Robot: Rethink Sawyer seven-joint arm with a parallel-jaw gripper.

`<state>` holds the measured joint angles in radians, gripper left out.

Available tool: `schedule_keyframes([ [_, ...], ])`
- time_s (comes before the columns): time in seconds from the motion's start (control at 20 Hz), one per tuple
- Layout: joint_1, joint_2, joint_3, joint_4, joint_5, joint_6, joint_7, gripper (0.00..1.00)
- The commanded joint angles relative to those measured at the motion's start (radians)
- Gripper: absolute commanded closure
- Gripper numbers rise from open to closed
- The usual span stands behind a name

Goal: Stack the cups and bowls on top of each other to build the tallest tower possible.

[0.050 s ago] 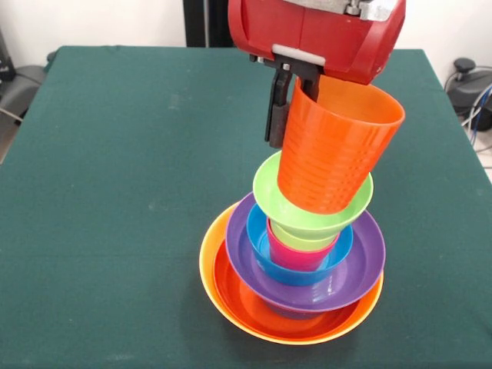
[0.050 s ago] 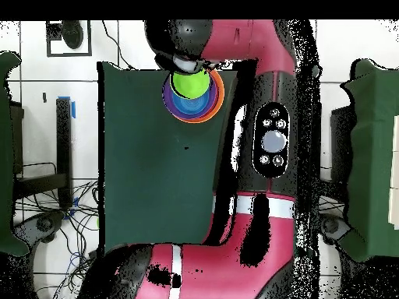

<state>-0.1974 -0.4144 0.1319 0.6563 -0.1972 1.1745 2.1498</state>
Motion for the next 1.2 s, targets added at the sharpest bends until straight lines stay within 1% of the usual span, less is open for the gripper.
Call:
schedule_keyframes([
  [0.05,0.016,-0.012,0.03,0.108,-0.006,0.031,-0.067,1.0],
  [0.5,0.01,-0.029,0.025,0.192,-0.005,-0.041,-0.067,1.0],
  [1.2,0.023,-0.029,0.019,0.236,-0.018,-0.09,-0.037,1.0],
])
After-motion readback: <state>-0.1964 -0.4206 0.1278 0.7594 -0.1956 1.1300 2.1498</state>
